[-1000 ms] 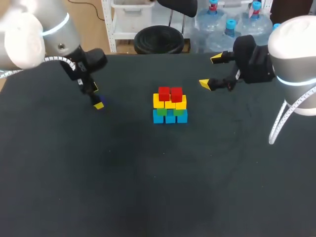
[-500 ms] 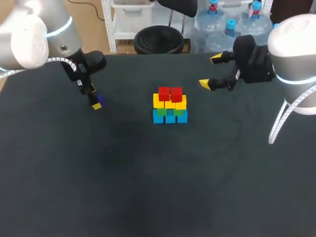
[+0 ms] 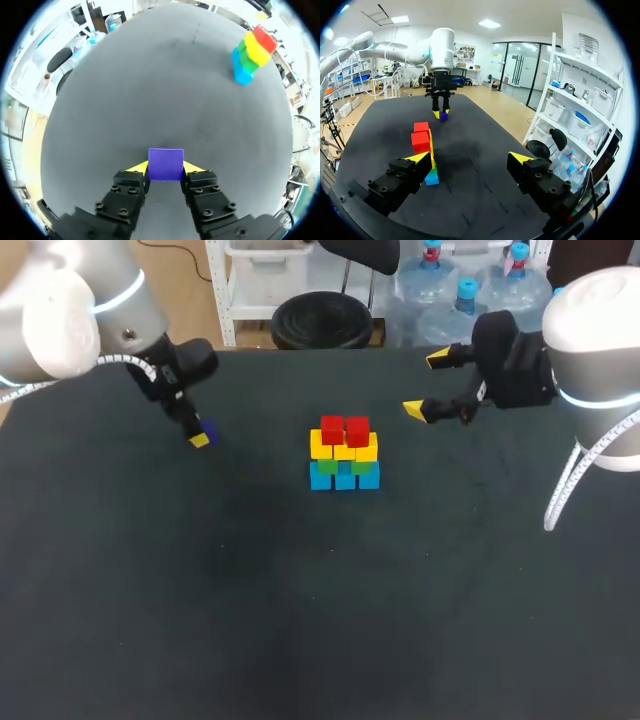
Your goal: Place the blue cubes, place green cubes on the blue cubes, place the yellow cubes on the green cubes, then place the red cubes on the yellow cubes, and place purple cube on the red cubes.
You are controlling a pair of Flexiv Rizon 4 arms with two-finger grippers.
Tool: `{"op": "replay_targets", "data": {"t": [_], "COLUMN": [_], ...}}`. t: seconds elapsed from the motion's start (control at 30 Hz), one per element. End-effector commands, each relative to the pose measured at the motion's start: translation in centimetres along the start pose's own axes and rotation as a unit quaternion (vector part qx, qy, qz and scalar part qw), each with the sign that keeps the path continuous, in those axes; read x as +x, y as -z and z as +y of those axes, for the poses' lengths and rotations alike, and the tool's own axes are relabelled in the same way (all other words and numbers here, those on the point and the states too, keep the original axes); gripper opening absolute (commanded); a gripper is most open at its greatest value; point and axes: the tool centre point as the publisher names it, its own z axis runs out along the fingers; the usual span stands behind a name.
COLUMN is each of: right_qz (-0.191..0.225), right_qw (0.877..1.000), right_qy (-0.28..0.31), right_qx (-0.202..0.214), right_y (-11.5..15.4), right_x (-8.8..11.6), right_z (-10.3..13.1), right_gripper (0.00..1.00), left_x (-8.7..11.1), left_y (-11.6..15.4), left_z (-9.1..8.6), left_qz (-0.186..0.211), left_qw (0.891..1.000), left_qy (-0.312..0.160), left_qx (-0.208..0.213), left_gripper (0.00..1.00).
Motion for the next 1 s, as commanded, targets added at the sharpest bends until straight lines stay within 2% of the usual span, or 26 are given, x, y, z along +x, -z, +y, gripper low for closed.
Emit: {"op": "replay_targets", "data": {"t": [0.03, 0.2, 0.27, 0.37, 0.43, 0.53, 0.7, 0.8, 0.93, 1.0], "right_qz": [0.0, 0.0, 0.0, 0.0, 0.0, 0.0, 0.0, 0.0, 0.0, 0.0], "right_qw": [1.0, 1.0, 1.0, 1.0, 1.0, 1.0, 1.0, 1.0, 1.0, 1.0], "right_qy": [0.0, 0.0, 0.0, 0.0, 0.0, 0.0, 0.0, 0.0, 0.0, 0.0], "right_qx": [0.0, 0.0, 0.0, 0.0, 0.0, 0.0, 0.0, 0.0, 0.0, 0.0], "right_y": [0.1, 0.1, 0.1, 0.1, 0.1, 0.1, 0.1, 0.1, 0.1, 0.1], "right_x": [0.0, 0.0, 0.0, 0.0, 0.0, 0.0, 0.0, 0.0, 0.0, 0.0], "right_z": [0.0, 0.0, 0.0, 0.0, 0.0, 0.0, 0.0, 0.0, 0.0, 0.0], "right_gripper": [1.0, 1.0, 1.0, 1.0, 1.0, 1.0, 1.0, 1.0, 1.0, 1.0], "left_x": [-0.8, -3.1, -4.2, -5.5, -6.3, -7.8, -10.8, -11.9, -12.6, -13.2], "left_y": [1.8, 4.2, 5.4, 7.1, 8.4, 9.8, 11.2, 11.9, 12.2, 12.3], "left_z": [-1.9, -4.5, -5.5, -6.8, -8.1, -10.0, -13.4, -14.8, -16.7, -17.6], "left_qz": [-0.022, -0.033, -0.035, -0.027, -0.013, -0.022, -0.058, -0.079, -0.077, -0.065], "left_qw": [0.999, 0.998, 0.998, 0.999, 1.0, 1.0, 0.998, 0.995, 0.995, 0.997], "left_qy": [-0.031, -0.056, -0.054, -0.035, 0.002, 0.004, 0.013, 0.024, 0.026, 0.003], "left_qx": [0.005, 0.026, 0.018, 0.005, -0.009, -0.021, -0.037, -0.057, -0.049, -0.035], "left_gripper": [0.0, 0.0, 0.0, 0.0, 0.0, 0.0, 0.0, 0.0, 0.0, 0.0]}}
